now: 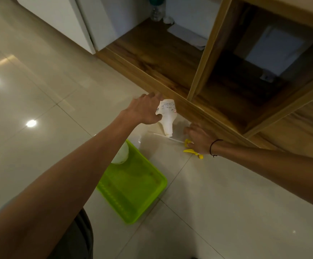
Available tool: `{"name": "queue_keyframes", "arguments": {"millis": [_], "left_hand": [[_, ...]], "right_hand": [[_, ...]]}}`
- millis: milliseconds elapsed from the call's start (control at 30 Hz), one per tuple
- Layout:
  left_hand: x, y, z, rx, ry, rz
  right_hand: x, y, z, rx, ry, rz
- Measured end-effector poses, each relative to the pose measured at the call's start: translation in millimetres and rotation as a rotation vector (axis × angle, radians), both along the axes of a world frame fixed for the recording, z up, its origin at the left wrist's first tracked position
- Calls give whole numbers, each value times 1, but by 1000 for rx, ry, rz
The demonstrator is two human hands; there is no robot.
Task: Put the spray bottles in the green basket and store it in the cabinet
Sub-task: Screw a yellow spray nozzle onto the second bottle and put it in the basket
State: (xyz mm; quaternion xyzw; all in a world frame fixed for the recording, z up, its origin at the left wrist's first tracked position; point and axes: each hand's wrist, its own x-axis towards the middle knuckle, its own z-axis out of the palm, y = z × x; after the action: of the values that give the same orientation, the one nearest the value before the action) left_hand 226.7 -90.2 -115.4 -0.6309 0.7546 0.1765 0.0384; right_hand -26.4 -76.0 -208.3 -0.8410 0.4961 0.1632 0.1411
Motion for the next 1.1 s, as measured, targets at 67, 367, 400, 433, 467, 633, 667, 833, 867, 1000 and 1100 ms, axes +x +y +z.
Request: {"name": "queue_keyframes", "arguments": {"millis": [67, 367, 400, 433, 467, 633, 667, 833, 867, 1000, 1100], "left_hand": [[-8, -9, -7, 66, 28, 34], [-49, -22, -53, 155, 193, 339], [-51, -25, -57, 159, 212, 368], [-54, -27, -61, 171, 230, 385], [-58, -29, -64, 180, 254, 405], [-72, -30, -73, 177, 533, 652], [-72, -30, -74, 187, 590, 697], [-59, -29, -72, 287, 770, 850], [-58, -28, -70, 300, 778, 867], [-56, -26, -63, 302, 778, 875], [-60, -21, -62, 301, 768, 832]], "right_hand": [[-2, 5, -8, -3, 13, 30], [-30, 31, -10, 27, -2, -27], [-37, 35, -6, 30, -8, -50], [-44, 39, -1, 33, -15, -68], [-52, 43, 4, 33, -20, -80], [-84, 71, 26, 2, -3, -108], [-89, 76, 29, 0, -1, -123], [-104, 92, 39, -2, 15, -166], [-105, 93, 41, -4, 7, -174], [-104, 94, 49, -1, -7, -175], [-101, 96, 53, -4, 11, -167]]}}
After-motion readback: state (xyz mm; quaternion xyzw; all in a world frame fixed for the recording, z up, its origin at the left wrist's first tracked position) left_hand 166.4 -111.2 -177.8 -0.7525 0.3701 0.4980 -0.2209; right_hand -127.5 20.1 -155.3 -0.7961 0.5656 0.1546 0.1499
